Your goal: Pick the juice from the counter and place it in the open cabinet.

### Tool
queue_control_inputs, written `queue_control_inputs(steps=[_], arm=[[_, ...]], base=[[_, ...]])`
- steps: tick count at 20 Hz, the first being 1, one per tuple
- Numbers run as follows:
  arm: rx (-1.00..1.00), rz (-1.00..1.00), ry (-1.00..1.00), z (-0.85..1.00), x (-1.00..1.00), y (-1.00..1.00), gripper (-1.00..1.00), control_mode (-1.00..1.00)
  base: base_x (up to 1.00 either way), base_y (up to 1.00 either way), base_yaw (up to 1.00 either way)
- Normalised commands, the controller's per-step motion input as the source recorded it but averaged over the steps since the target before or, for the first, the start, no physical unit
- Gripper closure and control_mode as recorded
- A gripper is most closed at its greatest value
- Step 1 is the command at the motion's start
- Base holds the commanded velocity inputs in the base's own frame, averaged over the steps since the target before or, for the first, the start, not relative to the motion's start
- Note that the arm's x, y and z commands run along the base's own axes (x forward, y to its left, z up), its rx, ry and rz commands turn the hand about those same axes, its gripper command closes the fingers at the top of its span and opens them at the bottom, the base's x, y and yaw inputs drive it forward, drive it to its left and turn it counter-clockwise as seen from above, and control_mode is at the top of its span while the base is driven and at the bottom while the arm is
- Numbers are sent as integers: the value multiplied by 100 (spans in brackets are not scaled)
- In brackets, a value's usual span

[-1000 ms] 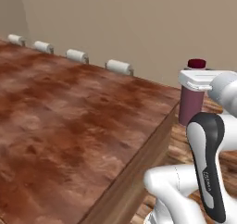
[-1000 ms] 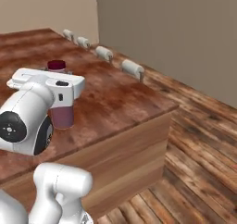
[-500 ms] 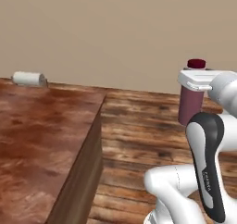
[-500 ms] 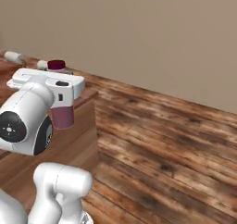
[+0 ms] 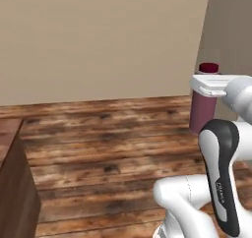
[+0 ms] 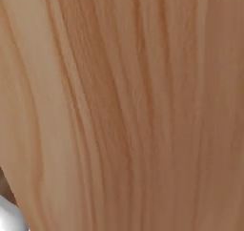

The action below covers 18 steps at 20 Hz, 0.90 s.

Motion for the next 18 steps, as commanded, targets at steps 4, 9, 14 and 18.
queue_control_inputs(steps=[4,9,14,18], arm=[[0,0,0,0,0,0,100,100],[0,0,0,0,0,0,100,100],[0,0,0,0,0,0,100,100],[0,0,0,0,0,0,100,100]], base=[[15,-29,-61],[12,0,-65],[7,0,-63],[0,2,-47]])
